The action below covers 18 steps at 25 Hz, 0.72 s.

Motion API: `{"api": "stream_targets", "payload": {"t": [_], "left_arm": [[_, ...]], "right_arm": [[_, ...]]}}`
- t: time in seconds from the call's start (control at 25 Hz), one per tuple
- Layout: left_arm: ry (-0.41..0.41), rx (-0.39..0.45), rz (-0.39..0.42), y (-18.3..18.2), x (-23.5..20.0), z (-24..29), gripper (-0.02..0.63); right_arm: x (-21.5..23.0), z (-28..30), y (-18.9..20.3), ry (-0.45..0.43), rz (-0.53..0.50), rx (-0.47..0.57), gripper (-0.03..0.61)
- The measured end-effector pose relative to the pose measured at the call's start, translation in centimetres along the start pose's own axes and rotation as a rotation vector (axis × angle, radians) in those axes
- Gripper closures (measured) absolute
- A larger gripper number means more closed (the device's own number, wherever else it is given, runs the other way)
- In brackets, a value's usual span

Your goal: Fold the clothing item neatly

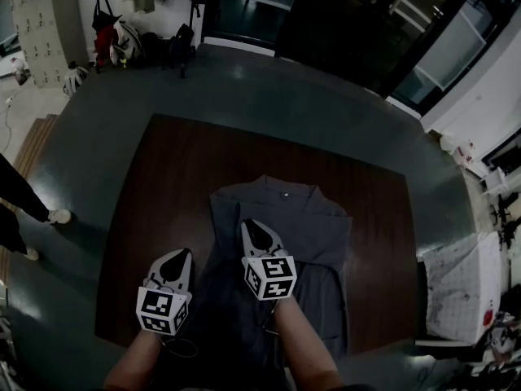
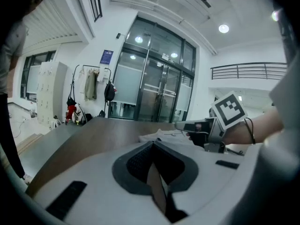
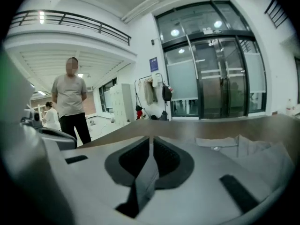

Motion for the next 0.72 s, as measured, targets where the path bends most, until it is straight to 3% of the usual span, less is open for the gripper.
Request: {"api": "stream_targets", "payload": {"t": [0.08,0.36,0.72], "left_arm": [[0.001,0.017,0.007,-0.3,0.0,-0.5,0.606],[0.025,0.059,0.054,-0.5,1.5,-2.0,0.606],[-0.106,0.119,0.126,-1.6,9.7,-9.9,0.606]], "right_arm": [[0.4,-2.0,-0.6,0.051,0.001,0.048,0.585],[2.0,-9.6,0.0,0.159,0.028,0.182,0.589],[3.8,-22.4,1.6,0.151,0.010,0.282,0.589]]}}
Point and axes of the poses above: the fingertips, and each gripper's own axes: z forward along the fingers, x to its right, y out of its underside, the point moved 10 cm from there along -z, backward along the fingers, and after that the axes turned 11 degrees about z, right-handed, at the moved point
